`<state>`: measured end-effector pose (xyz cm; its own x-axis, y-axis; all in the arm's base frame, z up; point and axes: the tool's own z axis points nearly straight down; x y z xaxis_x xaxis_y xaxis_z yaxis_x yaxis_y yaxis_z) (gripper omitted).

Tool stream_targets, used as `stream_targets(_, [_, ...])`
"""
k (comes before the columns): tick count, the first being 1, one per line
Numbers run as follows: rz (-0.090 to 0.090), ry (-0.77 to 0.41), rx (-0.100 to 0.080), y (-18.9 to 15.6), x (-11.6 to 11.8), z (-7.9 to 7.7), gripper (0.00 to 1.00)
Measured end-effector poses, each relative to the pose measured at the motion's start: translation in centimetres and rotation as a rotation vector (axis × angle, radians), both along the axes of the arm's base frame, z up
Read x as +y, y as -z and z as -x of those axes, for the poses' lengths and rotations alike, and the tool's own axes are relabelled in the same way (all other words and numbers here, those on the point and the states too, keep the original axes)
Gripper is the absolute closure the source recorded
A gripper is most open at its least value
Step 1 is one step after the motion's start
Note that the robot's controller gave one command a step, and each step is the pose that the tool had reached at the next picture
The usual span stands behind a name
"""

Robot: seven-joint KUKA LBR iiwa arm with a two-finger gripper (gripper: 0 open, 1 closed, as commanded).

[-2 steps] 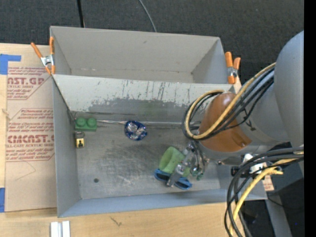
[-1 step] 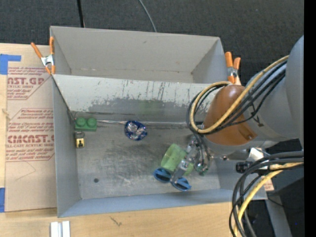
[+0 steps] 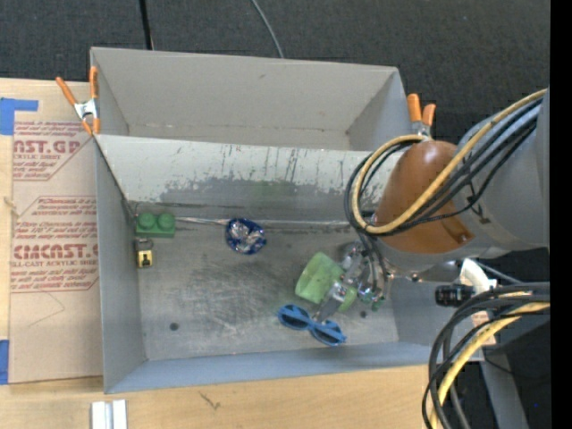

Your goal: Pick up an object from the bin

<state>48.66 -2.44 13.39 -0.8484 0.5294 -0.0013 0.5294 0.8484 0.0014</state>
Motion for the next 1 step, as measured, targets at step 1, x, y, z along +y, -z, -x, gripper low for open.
stream_targets(1, [0.000, -0.002, 0.000, -2.20, 0.05, -0.01, 1.00])
